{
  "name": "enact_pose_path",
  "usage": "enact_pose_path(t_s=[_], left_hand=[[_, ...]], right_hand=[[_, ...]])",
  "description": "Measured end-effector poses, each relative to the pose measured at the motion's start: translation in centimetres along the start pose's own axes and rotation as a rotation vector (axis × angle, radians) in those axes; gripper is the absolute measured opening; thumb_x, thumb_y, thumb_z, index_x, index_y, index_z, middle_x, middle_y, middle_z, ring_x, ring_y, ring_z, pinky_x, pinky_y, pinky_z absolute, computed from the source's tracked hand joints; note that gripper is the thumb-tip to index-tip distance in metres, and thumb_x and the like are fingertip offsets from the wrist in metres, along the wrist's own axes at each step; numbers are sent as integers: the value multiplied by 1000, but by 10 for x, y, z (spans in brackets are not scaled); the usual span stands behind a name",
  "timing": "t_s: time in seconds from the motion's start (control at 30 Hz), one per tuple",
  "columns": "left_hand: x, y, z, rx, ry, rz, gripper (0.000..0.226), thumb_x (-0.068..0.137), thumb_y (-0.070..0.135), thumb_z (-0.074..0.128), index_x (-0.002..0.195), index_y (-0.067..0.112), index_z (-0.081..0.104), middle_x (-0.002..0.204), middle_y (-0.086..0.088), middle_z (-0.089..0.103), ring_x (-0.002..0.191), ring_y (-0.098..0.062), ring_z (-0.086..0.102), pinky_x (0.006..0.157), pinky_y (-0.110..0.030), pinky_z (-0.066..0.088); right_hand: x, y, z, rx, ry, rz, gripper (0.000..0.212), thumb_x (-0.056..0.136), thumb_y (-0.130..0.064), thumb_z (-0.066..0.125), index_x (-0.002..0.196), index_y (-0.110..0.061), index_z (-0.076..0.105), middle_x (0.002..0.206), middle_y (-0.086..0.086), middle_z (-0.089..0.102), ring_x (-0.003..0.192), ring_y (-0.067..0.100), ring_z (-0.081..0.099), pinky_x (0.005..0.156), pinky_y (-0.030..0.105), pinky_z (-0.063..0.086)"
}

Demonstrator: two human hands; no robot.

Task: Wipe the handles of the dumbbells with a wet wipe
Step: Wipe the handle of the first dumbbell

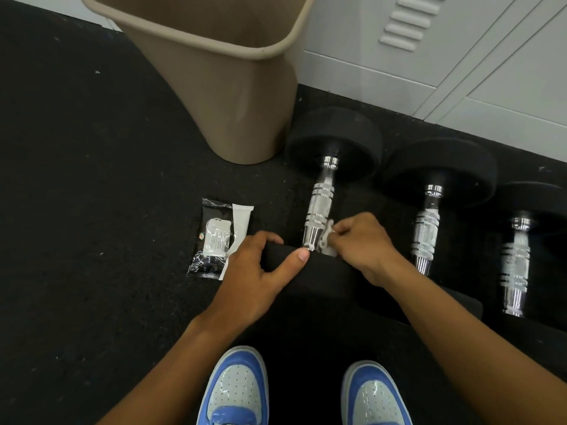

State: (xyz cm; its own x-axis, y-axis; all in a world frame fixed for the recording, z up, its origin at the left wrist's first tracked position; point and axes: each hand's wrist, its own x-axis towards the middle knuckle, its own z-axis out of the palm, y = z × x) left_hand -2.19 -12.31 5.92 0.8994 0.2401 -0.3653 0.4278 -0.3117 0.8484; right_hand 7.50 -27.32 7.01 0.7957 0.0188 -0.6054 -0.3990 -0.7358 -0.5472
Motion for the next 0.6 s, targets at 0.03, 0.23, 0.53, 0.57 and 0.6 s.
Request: enact_pose_path(t_s=[0.03, 0.23, 0.53, 0.57, 0.6], left_hand=[[0, 0, 0, 1, 1, 3, 54, 61, 74, 54, 92, 31, 59, 88, 7, 62, 79, -2, 60, 66, -13, 44], [0, -1, -1, -17, -5, -4, 53, 61, 74, 55, 92, 31, 59, 88, 7, 62, 80, -5, 60, 66, -16, 45], [0, -1, 1, -4, 6, 8, 54, 61, 74, 54, 93, 30, 59, 89, 6, 62, 80, -5, 60, 67, -16, 46], [0, 0, 1, -2, 4, 7, 54, 61, 74, 54, 93, 31, 59, 89, 7, 62, 81, -4, 60, 68, -15, 45], [-1, 0, 1, 2, 4, 6, 54, 61, 74, 54, 93, 31, 59, 90, 7, 62, 81, -3, 59, 67, -13, 44]], right_hand=[[1, 2, -2, 10, -53, 27, 12, 81, -12, 66, 70, -12, 71, 65, 3, 68, 61, 12, 63, 57, 21, 53], [4, -3, -10, 120, 10, 20, 5, 75, -13, 73, 72, -15, 70, 70, 2, 70, 68, 12, 67, 62, 18, 54], [5, -14, -15, 139, 60, 12, 11, 78, -13, 71, 68, -15, 67, 71, 5, 67, 66, 15, 66, 60, 24, 57], [5, -14, -14, 98, 66, 29, 9, 79, -10, 69, 71, -13, 68, 70, 2, 65, 62, 10, 63, 51, 15, 51], [3, -13, -11, 65, 48, 50, 5, 80, -8, 67, 76, -9, 70, 68, 1, 63, 58, 6, 58, 42, 9, 43]])
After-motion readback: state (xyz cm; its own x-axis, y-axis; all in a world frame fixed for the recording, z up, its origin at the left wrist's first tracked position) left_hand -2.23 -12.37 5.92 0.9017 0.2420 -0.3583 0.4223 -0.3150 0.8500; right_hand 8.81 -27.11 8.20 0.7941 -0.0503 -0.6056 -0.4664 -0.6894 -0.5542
